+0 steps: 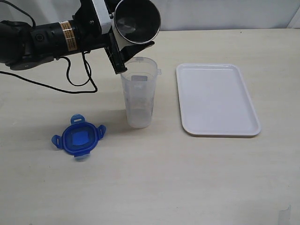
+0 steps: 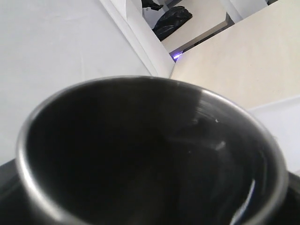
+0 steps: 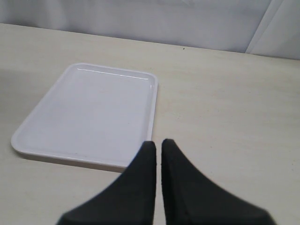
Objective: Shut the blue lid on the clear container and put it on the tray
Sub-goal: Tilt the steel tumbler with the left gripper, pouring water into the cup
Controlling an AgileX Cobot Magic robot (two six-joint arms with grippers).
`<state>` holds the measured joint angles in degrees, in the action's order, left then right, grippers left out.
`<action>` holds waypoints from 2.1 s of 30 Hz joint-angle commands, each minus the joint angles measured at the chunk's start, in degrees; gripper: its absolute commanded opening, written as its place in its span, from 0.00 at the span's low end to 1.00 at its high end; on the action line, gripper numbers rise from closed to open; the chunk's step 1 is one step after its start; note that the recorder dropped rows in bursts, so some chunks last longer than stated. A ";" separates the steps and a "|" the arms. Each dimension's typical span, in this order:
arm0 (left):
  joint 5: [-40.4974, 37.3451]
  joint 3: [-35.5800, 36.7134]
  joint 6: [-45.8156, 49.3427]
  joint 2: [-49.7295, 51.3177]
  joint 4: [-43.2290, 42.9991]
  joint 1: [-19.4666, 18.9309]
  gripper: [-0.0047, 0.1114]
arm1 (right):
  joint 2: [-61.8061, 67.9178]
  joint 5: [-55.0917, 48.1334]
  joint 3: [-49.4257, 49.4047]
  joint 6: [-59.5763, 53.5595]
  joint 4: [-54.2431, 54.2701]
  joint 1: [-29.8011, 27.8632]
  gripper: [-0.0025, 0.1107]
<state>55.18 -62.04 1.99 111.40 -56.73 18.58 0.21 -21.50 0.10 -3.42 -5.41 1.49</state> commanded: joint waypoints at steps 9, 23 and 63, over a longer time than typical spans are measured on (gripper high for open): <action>4.28 -1.03 2.75 -1.45 2.52 -0.01 0.04 | -0.21 0.19 -0.10 0.24 0.37 -0.13 0.06; 4.28 -1.03 6.63 -1.45 2.52 -0.01 0.04 | -0.21 0.19 -0.10 0.24 0.37 -0.13 0.06; 3.87 -1.03 17.88 -1.45 2.52 -0.01 0.04 | -0.21 0.19 -0.10 0.24 0.37 -0.13 0.06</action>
<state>56.30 -62.17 18.29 111.17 -55.64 18.58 0.21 -21.50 0.10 -3.42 -5.41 1.49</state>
